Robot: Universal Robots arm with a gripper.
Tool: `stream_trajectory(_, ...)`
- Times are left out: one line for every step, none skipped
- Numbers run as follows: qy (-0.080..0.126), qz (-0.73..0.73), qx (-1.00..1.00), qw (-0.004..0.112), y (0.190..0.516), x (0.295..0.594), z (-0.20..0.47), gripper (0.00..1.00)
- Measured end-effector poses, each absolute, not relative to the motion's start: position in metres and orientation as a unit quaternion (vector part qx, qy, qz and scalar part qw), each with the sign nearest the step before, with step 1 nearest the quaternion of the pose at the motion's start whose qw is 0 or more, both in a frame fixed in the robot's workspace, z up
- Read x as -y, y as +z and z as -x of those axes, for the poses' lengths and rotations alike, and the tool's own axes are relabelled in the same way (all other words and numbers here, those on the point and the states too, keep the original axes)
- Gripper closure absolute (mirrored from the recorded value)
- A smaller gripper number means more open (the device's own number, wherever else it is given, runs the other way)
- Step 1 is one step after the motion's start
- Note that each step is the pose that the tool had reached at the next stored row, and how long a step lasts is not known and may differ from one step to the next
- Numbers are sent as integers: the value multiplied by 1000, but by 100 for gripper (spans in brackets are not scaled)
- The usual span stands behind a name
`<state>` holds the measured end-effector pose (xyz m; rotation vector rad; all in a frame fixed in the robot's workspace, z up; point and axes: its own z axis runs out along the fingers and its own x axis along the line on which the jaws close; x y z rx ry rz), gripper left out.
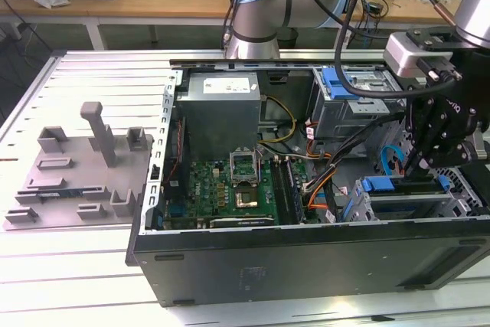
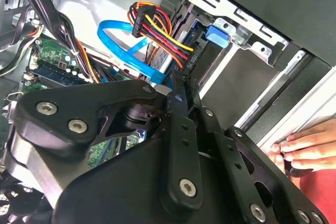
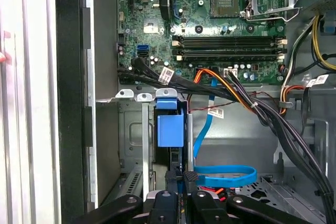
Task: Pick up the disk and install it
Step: 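Insert the second disk wire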
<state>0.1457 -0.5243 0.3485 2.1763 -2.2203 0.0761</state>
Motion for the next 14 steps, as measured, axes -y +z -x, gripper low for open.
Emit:
stream_trajectory(24,-700,714,16,348,524,-146,84)
stream_trajectory(24,-700,714,16,348,524,-146,84)
stream_trajectory(24,-700,714,16,348,524,-146,84)
stream_trajectory(24,-700,714,16,348,524,-146,84)
stream_trajectory(24,-700,714,16,348,524,-146,84)
stream_trajectory(24,-700,714,16,348,524,-146,84)
stream_trajectory(24,-700,714,16,348,524,-146,84)
stream_trajectory(24,-700,713,16,348,524,-146,84)
stream_trajectory(24,-700,713,16,348,524,-147,84)
stream_trajectory(24,-700,713,16,348,524,-147,84)
stream_trajectory(24,-700,713,16,348,524,-147,84)
stream_trajectory(24,-701,713,16,347,524,-147,84)
stream_trajectory(24,-701,713,16,347,524,-147,84)
stream_trajectory(24,-701,713,16,347,524,-147,84)
